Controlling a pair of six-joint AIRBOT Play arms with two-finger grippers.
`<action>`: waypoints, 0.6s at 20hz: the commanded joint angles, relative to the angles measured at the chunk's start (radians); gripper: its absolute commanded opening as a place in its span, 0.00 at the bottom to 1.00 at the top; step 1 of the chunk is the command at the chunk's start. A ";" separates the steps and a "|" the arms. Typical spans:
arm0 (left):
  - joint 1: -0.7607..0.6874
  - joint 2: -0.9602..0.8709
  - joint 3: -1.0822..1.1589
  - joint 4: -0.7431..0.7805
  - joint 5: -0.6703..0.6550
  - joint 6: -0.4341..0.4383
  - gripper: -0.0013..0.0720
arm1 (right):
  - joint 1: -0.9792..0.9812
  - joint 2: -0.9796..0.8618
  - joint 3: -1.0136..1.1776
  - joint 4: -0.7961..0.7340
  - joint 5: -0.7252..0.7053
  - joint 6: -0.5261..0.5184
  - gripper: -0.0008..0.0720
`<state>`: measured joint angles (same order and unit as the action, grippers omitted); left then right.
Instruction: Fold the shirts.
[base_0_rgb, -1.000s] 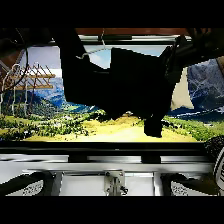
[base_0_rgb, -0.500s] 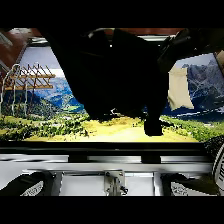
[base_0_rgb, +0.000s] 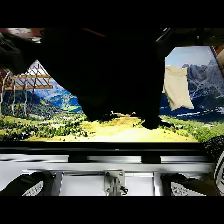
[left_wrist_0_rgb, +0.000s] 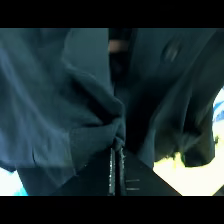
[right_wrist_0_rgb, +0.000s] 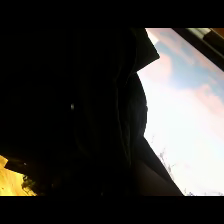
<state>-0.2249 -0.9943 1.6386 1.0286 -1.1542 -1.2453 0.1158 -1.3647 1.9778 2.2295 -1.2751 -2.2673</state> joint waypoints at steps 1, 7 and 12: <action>-0.003 -0.019 -0.085 0.003 0.000 0.015 0.10 | 0.000 0.041 0.001 0.040 0.021 -0.004 0.11; -0.056 -0.048 -0.069 0.000 0.212 0.115 0.63 | 0.000 0.138 0.001 0.085 0.026 -0.022 0.11; -0.062 -0.048 0.080 0.039 0.378 0.164 0.69 | 0.000 0.217 0.001 0.103 0.058 -0.021 0.11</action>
<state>-0.2813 -1.0409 1.6516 1.0412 -0.8913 -1.1130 0.1150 -1.1915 1.9778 2.3154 -1.2396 -2.2868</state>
